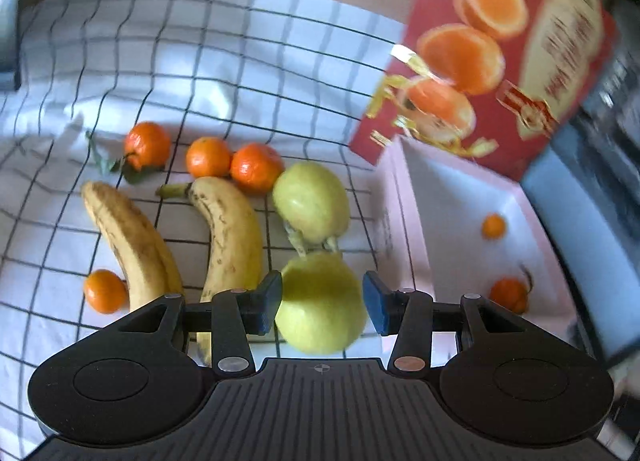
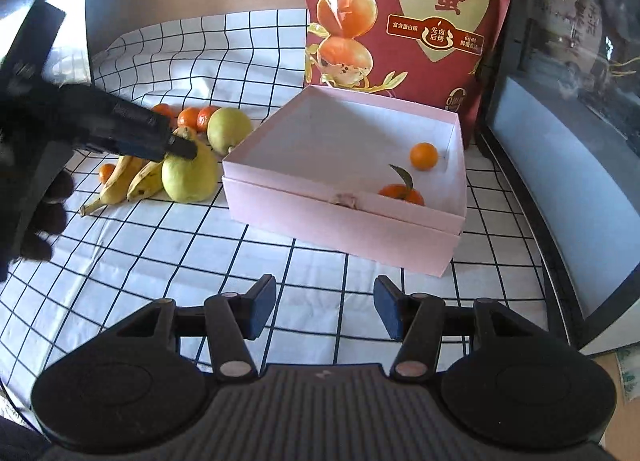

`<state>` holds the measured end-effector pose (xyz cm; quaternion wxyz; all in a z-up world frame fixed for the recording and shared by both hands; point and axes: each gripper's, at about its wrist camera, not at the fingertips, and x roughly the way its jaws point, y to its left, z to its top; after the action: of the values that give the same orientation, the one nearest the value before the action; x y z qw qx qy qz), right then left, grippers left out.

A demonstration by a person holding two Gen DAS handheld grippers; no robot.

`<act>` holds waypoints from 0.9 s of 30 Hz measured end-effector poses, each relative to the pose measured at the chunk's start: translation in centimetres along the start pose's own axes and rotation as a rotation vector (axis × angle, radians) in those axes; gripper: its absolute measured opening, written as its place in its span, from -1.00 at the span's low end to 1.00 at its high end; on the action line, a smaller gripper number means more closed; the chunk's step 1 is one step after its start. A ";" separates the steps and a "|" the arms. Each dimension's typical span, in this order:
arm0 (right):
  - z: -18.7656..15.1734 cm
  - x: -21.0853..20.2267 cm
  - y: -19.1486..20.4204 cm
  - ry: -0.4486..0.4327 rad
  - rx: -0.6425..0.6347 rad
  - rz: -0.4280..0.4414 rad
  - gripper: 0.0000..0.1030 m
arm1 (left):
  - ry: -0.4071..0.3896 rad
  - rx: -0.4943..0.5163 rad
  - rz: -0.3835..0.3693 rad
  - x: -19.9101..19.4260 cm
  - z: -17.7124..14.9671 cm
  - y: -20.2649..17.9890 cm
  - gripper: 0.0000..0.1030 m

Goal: Organize fruits
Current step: 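Release the leafy tangerine into the pink box with the left tool, then move the left tool to a green pear and grasp it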

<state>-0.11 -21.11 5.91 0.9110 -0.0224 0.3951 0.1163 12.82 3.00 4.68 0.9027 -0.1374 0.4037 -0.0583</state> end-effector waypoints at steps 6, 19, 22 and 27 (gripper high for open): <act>-0.8 -0.5 -0.5 0.018 0.017 -0.021 0.05 | 0.039 0.049 0.047 2.0 1.3 -1.4 0.08; -1.5 -0.5 -1.4 0.038 0.060 -0.028 0.05 | 0.070 0.153 0.028 2.1 0.9 -2.8 0.12; -1.4 -0.3 -1.3 0.039 0.060 -0.021 0.05 | 0.077 0.151 0.013 0.9 0.1 -2.3 0.10; -1.2 0.3 -1.0 0.045 0.052 -0.010 0.05 | 0.066 0.163 -0.029 -0.5 -1.3 -2.0 0.08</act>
<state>-0.56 -22.23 4.85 0.9027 -0.0032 0.4183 0.1008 11.58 0.90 4.82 0.8960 -0.0672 0.4252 -0.1087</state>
